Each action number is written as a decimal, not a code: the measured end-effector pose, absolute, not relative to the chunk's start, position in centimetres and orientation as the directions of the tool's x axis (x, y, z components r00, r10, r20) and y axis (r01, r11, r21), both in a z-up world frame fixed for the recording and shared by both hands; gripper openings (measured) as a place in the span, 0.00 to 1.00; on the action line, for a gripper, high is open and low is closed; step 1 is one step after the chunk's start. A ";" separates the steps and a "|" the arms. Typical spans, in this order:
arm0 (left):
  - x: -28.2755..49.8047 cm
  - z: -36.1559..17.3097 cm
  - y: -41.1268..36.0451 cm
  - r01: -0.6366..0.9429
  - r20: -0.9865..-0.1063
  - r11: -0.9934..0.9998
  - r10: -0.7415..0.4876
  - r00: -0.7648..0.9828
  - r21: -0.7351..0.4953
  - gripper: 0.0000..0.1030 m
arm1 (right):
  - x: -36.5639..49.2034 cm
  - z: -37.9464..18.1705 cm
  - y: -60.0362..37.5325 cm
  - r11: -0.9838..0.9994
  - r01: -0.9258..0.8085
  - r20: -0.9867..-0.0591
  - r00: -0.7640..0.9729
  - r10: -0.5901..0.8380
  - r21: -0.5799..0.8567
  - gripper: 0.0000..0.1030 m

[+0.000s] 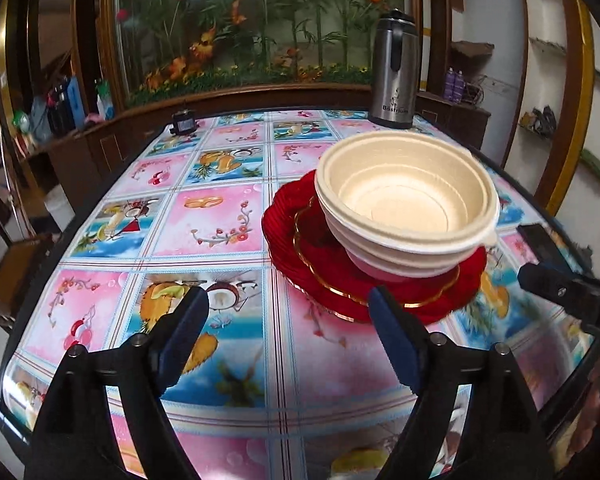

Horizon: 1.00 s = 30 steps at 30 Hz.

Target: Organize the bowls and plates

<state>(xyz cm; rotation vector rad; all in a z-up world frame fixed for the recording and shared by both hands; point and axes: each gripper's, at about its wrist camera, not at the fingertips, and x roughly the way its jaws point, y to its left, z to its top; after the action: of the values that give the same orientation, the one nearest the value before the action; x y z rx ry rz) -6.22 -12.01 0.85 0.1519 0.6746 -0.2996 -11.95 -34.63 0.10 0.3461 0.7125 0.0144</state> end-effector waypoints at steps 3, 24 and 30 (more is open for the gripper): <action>-6.7 0.2 -12.7 0.333 -0.636 0.940 -0.210 0.742 0.078 0.80 | -12.4 0.2 -33.9 0.951 0.098 -0.634 0.764 0.118 0.295 0.71; -6.8 -0.6 -13.6 0.347 -0.632 0.934 -0.217 0.744 0.087 0.84 | -11.3 -1.3 -32.0 0.972 0.106 -0.607 0.794 0.043 0.207 0.83; -6.2 -0.7 -13.0 0.397 -0.646 0.918 -0.293 0.705 0.017 0.84 | -10.6 -1.7 -32.0 0.972 0.100 -0.612 0.789 0.054 0.215 0.83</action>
<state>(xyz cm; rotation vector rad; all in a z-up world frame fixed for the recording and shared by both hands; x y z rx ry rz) -6.21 -13.03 -0.74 0.1594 0.6886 -0.3856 -10.62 -32.04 -1.75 0.2422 0.6624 -0.0250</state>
